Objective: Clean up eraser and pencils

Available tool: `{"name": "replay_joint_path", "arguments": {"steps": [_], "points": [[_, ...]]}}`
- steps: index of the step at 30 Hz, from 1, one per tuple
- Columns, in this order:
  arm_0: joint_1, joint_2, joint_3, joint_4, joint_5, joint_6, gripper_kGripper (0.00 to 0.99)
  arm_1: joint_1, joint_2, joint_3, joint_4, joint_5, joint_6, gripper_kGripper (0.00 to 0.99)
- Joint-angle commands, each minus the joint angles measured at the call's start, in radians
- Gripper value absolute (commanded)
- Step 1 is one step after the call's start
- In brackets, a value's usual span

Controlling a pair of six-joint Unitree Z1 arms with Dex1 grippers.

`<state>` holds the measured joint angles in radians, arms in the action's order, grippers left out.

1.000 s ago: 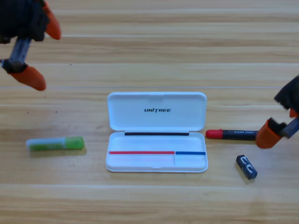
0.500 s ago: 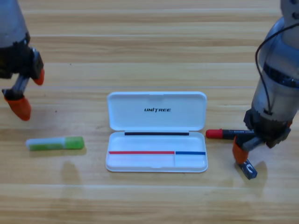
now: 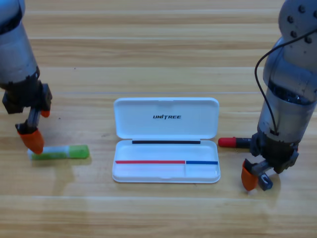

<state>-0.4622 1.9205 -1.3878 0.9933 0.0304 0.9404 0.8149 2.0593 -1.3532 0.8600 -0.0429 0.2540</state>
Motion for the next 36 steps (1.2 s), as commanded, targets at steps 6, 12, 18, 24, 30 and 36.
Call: {"name": "replay_joint_path", "arguments": {"steps": [6,12,18,24,30,36], "points": [[0.028,0.025,0.154,-0.145,-0.015,0.031,0.95,0.01,0.105,0.014,-0.033,0.035,-0.074,0.525],[0.03,0.026,0.228,-0.234,-0.027,0.054,0.965,-0.008,0.125,0.025,-0.046,0.029,-0.171,0.0],[0.03,0.035,0.256,-0.288,-0.033,0.066,0.966,-0.02,-0.01,0.006,0.022,0.06,-0.378,0.0],[0.03,0.048,0.26,-0.308,-0.04,0.072,0.968,0.007,-0.12,-0.144,0.177,0.155,-0.811,0.0],[0.03,0.064,0.273,-0.34,-0.043,0.078,0.988,0.049,-0.033,-0.264,0.205,0.149,-1.029,0.0],[0.037,0.086,0.285,-0.369,-0.056,0.084,0.988,0.075,0.117,-0.397,0.247,0.15,-1.045,0.0]]}}
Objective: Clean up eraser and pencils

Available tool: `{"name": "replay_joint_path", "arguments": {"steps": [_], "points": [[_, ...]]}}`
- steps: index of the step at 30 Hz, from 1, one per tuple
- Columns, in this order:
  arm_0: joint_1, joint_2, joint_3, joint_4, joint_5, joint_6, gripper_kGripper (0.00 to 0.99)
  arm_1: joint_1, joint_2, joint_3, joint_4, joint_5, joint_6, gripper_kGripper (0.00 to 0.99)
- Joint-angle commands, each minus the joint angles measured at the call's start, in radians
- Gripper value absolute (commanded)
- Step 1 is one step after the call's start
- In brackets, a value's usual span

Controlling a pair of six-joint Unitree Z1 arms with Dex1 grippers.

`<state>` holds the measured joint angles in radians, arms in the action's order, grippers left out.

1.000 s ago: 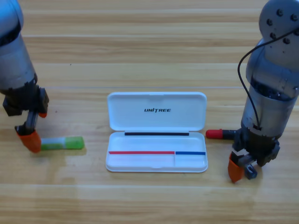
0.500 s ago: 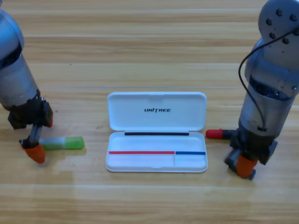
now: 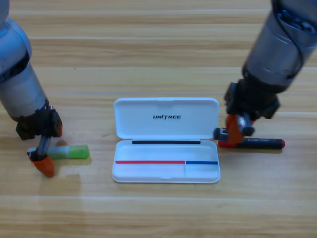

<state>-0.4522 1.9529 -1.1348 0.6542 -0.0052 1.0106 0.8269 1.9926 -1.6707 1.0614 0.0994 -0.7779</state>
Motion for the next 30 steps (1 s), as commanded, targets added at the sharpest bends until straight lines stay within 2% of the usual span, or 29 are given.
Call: {"name": "replay_joint_path", "arguments": {"steps": [1,4,7,8,10,12,20,22,24,25,29,30], "points": [[0.029,0.057,0.033,-0.033,-0.021,0.014,0.986,0.066,0.201,-0.096,0.049,0.008,-0.014,0.0],[0.033,0.058,0.039,-0.051,-0.024,0.014,0.951,0.074,0.239,-0.129,0.054,0.008,-0.014,0.0],[0.04,0.052,0.049,-0.073,-0.026,0.017,0.785,0.075,0.267,-0.142,0.055,0.008,-0.014,0.0],[0.041,0.051,0.05,-0.076,-0.026,0.022,0.692,0.075,0.273,-0.144,0.055,0.01,-0.014,0.0],[0.043,0.044,0.049,-0.076,-0.024,0.04,0.423,0.075,0.285,-0.142,0.055,0.01,-0.014,0.0],[0.046,0.038,0.047,-0.076,-0.019,0.068,0.002,0.075,0.293,-0.142,0.057,0.01,-0.014,0.0],[0.056,0.003,0.064,-0.062,0.011,0.088,0.0,0.075,0.324,-0.146,0.055,0.006,-0.014,0.005],[0.059,-0.014,0.052,-0.034,0.008,0.098,0.0,0.075,0.327,-0.146,0.055,0.0,-0.014,0.092],[0.059,-0.058,0.041,-0.005,0.007,0.1,0.0,0.075,0.327,-0.146,0.055,-0.003,-0.014,0.097],[0.059,-0.083,0.021,0.027,0.005,0.1,0.0,0.075,0.325,-0.146,0.055,-0.003,-0.014,0.173],[0.059,-0.181,-0.109,0.219,-0.012,0.098,0.0,0.072,0.304,-0.147,0.057,-0.009,-0.012,0.773],[0.059,-0.21,-0.143,0.265,-0.013,0.092,0.0,0.07,0.293,-0.147,0.057,-0.009,-0.014,0.838]]}}
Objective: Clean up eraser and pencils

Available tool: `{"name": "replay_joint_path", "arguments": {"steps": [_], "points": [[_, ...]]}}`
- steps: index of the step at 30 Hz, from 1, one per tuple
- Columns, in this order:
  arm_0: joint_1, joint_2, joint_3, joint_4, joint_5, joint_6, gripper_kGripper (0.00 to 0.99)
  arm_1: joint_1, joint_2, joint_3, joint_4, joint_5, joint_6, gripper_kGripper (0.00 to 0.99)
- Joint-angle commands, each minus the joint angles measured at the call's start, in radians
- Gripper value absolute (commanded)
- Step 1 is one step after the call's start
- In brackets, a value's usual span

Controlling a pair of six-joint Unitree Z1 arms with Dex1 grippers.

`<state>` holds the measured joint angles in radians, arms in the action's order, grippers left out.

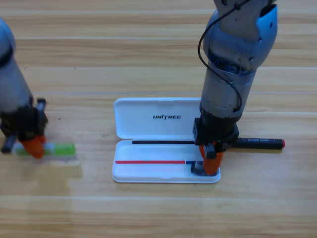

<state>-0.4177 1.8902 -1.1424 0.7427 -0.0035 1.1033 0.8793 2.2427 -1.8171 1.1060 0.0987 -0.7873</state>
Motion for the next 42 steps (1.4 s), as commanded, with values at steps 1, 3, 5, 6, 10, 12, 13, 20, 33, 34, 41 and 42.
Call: {"name": "replay_joint_path", "arguments": {"steps": [1,3,5,6,10,12,13,20,33,34,41,42], "points": [[0.017,-0.174,-0.168,0.219,-0.023,-0.002,0.0,0.017,0.031,0.001,0.015,-0.008,-0.004,0.857],[-0.023,-0.207,-0.234,0.299,-0.021,-0.026,0.0,0.015,-0.003,0.002,0.025,-0.008,-0.004,0.876],[-0.064,-0.223,-0.287,0.359,-0.016,-0.056,0.0,0.013,-0.048,0.004,0.054,-0.008,-0.004,0.911],[-0.087,-0.227,-0.306,0.377,-0.012,-0.074,0.0,0.013,-0.075,0.012,0.071,-0.008,-0.004,0.943],[-0.158,-0.229,-0.339,0.402,-0.006,-0.131,0.0,-0.006,-0.213,0.113,0.091,-0.007,-0.001,0.99],[-0.196,-0.22,-0.347,0.403,0.007,-0.16,0.0,-0.037,-0.261,0.168,0.091,-0.004,-0.003,0.99],[-0.211,-0.214,-0.352,0.403,0.008,-0.174,0.0,-0.054,-0.273,0.191,0.091,-0.004,-0.004,0.99],[-0.328,-0.095,-0.412,0.402,0.002,-0.244,0.0,-0.204,-0.187,0.243,0.049,-0.053,-0.107,0.989],[-0.366,0.237,-0.605,0.4,-0.07,-0.264,0.0,-0.26,0.081,0.039,-0.021,-0.059,-0.174,0.92],[-0.368,0.257,-0.617,0.4,-0.079,-0.264,0.0,-0.26,0.094,0.032,-0.021,-0.06,-0.178,0.913],[-0.381,0.348,-0.672,0.405,-0.122,-0.28,0.0,-0.26,0.12,0.05,-0.021,-0.085,-0.22,0.695],[-0.383,0.357,-0.675,0.405,-0.13,-0.28,0.0,-0.26,0.12,0.059,-0.02,-0.086,-0.228,0.603]]}}
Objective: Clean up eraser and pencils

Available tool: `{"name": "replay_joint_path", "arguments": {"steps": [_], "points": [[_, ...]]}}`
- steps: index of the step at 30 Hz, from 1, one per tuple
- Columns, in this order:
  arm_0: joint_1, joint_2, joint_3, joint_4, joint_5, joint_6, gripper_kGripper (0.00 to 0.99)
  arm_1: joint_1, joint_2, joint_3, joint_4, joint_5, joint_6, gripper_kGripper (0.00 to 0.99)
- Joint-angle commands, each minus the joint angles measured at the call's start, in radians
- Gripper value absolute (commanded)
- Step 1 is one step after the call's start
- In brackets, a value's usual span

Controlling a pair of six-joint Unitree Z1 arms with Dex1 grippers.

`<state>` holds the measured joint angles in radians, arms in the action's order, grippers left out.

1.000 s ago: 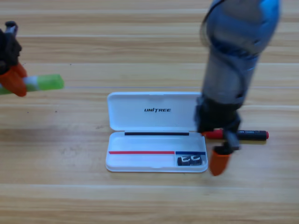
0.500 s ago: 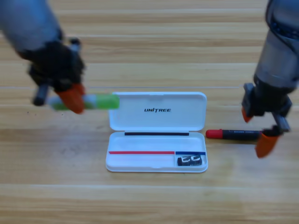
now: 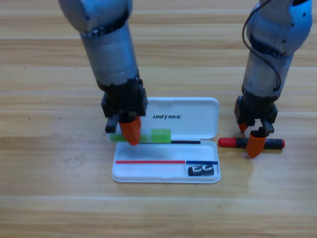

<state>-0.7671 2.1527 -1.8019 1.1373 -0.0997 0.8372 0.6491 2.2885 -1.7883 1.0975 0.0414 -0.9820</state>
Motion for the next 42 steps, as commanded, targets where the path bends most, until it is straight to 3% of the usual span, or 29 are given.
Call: {"name": "replay_joint_path", "arguments": {"steps": [1,7,15,30,42], "points": [[-0.034,0.102,-0.017,0.01,-0.04,-0.013,0.0,-0.029,0.072,0.038,-0.011,-0.029,-0.04,0.509],[-0.037,0.125,-0.022,0.01,-0.052,-0.023,0.0,-0.029,0.074,0.066,-0.01,-0.032,-0.069,0.012],[-0.037,0.124,-0.011,0.012,-0.061,-0.027,0.0,-0.029,0.051,0.063,-0.01,-0.035,-0.064,0.0],[-0.05,0.125,0.007,0.007,-0.08,-0.05,0.0,0.004,-0.241,0.176,0.007,-0.052,0.068,0.0],[-0.052,0.138,0.035,-0.034,-0.075,-0.05,0.0,0.04,-0.284,0.179,0.022,-0.015,0.094,0.0]]}}
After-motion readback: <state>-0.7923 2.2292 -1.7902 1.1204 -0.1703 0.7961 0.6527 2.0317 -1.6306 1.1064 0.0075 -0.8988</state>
